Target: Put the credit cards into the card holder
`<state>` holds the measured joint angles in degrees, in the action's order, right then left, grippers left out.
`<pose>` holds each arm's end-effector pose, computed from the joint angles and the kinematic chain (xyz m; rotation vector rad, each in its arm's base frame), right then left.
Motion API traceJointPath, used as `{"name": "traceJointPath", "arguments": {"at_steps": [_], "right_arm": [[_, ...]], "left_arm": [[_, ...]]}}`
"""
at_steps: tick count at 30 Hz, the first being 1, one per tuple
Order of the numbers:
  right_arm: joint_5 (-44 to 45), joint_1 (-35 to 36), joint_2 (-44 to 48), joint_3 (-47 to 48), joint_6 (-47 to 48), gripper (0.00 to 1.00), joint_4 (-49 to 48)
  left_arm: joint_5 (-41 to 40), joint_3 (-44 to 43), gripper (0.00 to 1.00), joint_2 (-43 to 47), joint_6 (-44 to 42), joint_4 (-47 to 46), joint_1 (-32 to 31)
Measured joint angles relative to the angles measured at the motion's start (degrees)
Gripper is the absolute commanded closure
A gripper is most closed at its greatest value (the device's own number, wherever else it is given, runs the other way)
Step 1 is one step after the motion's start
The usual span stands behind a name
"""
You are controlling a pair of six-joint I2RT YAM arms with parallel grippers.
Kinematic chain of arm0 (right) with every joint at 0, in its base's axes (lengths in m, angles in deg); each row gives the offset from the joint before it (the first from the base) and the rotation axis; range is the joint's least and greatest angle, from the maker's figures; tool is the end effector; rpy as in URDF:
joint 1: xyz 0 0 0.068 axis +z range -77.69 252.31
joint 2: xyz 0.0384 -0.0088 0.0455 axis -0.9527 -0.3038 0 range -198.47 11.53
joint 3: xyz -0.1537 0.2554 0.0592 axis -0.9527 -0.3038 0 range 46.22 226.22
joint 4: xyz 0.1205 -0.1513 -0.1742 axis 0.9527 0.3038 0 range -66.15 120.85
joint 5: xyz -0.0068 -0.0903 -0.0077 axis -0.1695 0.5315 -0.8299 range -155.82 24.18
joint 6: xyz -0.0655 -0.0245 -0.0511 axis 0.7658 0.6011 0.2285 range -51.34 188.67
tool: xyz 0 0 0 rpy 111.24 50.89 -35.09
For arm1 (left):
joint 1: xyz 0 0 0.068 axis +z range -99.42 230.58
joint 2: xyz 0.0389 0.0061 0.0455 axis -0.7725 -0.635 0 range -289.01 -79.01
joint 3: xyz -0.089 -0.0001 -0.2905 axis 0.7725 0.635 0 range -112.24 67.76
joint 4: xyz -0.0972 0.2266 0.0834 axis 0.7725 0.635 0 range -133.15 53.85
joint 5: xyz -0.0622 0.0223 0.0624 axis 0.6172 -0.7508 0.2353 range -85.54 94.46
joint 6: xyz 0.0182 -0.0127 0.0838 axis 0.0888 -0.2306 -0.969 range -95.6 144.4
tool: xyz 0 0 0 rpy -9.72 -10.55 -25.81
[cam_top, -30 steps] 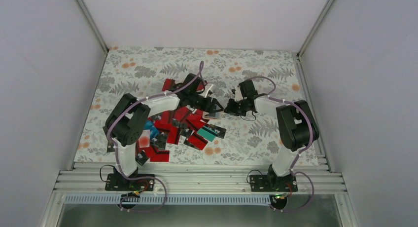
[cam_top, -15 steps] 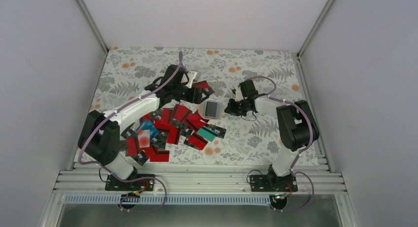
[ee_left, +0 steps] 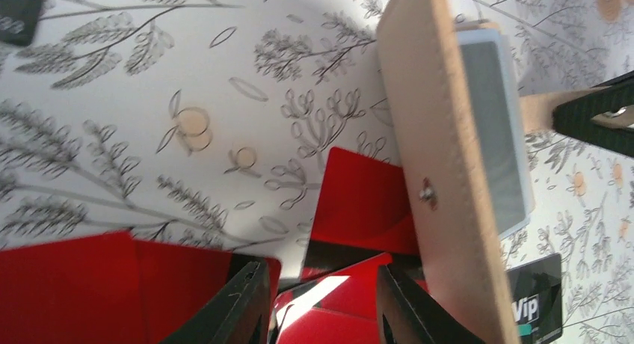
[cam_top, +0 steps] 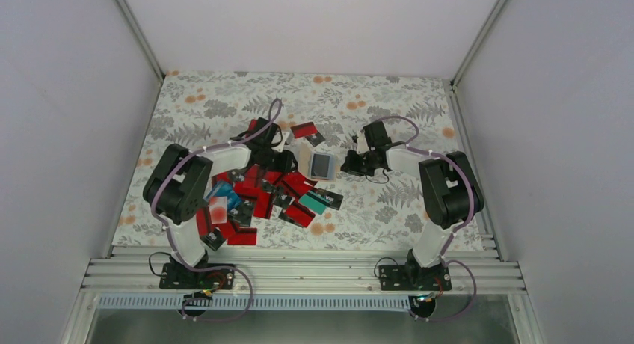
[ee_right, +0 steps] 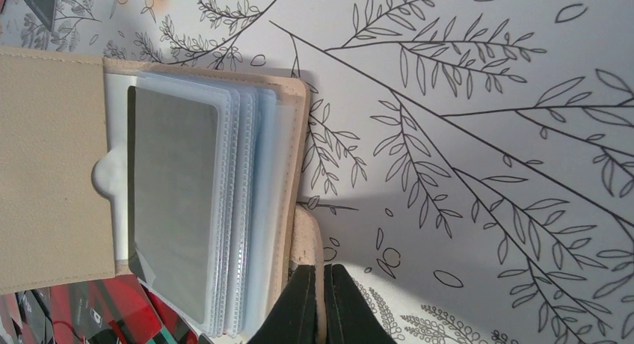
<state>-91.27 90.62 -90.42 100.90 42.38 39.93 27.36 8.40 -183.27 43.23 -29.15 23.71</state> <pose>0.3266 0.1427 0.1367 0.0450 2.7668 0.8256 0.3278 -0.1995 0.1469 0.3393 2.6689 -0.7915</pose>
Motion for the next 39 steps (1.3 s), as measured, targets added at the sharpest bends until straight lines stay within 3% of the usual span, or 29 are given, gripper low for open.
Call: {"name": "traceJointPath", "arguments": {"at_steps": [18,25,31,35,39], "right_arm": [[-0.11,-0.02,-0.87,1.07,0.0,0.95,0.37],[-0.68,-0.02,-0.87,1.64,0.0,0.96,0.76],[-1.16,-0.02,-0.87,1.81,0.02,0.96,0.98],[-1.62,-0.02,-0.87,2.43,0.02,0.96,1.64],[-2.27,-0.02,-0.87,3.52,0.04,0.95,2.58]], "left_arm": [[4.5,-9.99,0.63,-6.54,-0.85,-1.86,-6.78],[4.74,-13.38,0.68,-10.6,-1.05,-1.09,-8.72],[2.71,-18.29,0.81,-13.51,-1.88,1.7,-10.21],[-0.44,-21.05,0.96,-14.86,-2.67,5.05,-10.93],[-2.58,-21.35,0.98,-15.19,-2.67,5.84,-11.15]]}}
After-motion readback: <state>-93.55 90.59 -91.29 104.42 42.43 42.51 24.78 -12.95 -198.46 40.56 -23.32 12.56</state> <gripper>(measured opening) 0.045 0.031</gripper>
